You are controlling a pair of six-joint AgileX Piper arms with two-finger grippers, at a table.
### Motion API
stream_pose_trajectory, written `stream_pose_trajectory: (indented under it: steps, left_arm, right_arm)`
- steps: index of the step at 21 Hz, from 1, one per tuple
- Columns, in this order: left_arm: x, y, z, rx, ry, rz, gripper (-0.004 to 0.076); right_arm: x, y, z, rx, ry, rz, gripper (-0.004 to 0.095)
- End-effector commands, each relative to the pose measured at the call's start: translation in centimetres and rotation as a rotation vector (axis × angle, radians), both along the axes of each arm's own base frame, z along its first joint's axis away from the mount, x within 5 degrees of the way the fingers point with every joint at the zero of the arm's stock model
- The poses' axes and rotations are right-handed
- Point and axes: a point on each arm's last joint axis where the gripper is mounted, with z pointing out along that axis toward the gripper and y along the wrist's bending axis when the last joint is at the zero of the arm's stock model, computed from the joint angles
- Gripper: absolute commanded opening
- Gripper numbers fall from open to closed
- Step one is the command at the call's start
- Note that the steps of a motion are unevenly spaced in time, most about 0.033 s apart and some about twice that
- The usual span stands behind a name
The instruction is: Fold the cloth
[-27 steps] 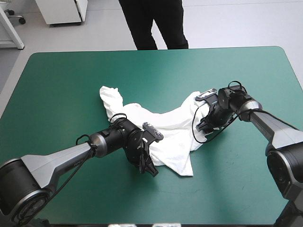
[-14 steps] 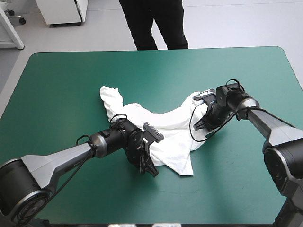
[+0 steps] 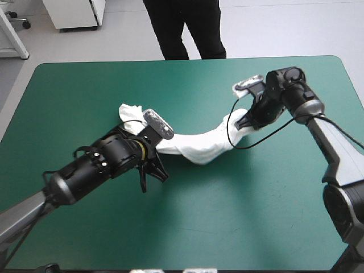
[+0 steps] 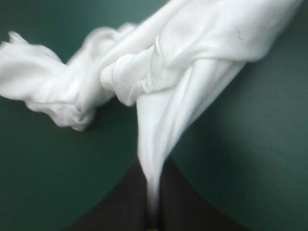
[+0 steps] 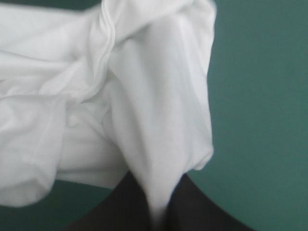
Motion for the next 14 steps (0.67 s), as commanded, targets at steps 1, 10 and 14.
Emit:
stream_pose_trajectory:
  steps: [1,10,14]
  left_arm:
    - [-1.3,2.1,7.0,-0.121,-0.196,0.025,-0.0009]
    - [-5.6,8.3,24.1,-0.409,-0.702,0.083,-0.0009]
    - [-8.2,11.0,28.3,-0.496,-0.863,0.074,-0.0009]
  right_arm:
    - [-3.4,-0.9,8.8,0.101,-0.217,-0.007,-0.0017]
    - [-15.4,-3.5,26.5,0.388,-0.874,0.026,-0.0017]
    - [-20.9,-5.1,30.9,0.48,-1.147,0.033,-0.0017]
